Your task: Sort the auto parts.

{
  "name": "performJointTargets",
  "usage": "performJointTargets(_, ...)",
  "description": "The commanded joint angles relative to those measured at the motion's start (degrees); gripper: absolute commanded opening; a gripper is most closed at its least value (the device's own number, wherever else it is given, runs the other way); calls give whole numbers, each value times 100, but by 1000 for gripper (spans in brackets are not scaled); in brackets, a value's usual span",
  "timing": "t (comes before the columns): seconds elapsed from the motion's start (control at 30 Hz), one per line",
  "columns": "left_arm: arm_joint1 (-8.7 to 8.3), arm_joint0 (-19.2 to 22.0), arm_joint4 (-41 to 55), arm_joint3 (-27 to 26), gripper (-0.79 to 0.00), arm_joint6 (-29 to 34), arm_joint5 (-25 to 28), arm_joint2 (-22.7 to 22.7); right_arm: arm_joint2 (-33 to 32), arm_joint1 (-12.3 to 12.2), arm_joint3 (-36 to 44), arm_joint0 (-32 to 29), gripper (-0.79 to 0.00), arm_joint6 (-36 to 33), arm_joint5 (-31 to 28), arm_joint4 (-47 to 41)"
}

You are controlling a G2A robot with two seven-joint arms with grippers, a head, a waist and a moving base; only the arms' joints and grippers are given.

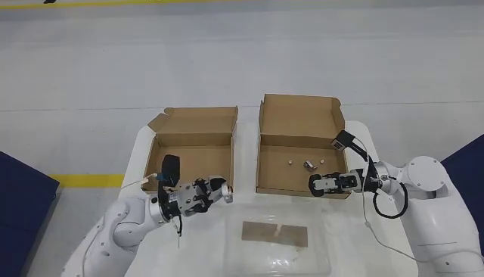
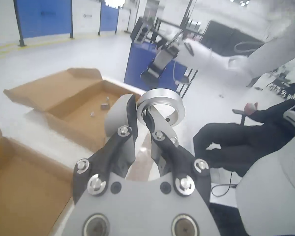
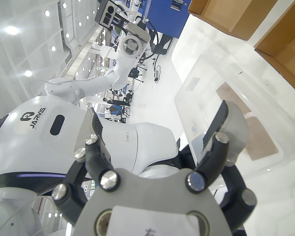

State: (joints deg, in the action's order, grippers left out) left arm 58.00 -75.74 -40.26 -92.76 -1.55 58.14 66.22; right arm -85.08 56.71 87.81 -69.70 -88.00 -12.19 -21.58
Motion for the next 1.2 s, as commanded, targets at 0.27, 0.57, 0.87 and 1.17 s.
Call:
performJointTargets(0.27,111,314,-733,233,-785,-2307,-14,-711,0,0,0,0,0,0,-1,-2)
performJointTargets(0.57,136,303,-988,156,-785,-2486,-513,-558,0,0,0,0,0,0,-1,-2)
performJointTargets(0.87,357,398,-2096,349,-785,-4912,-452,-462,0,0,0,0,0,0,-1,-2)
performJointTargets(1.17,433,382,-2505,-63,-785,-5461,-1000,-697,0,0,0,0,0,0,-1,-2)
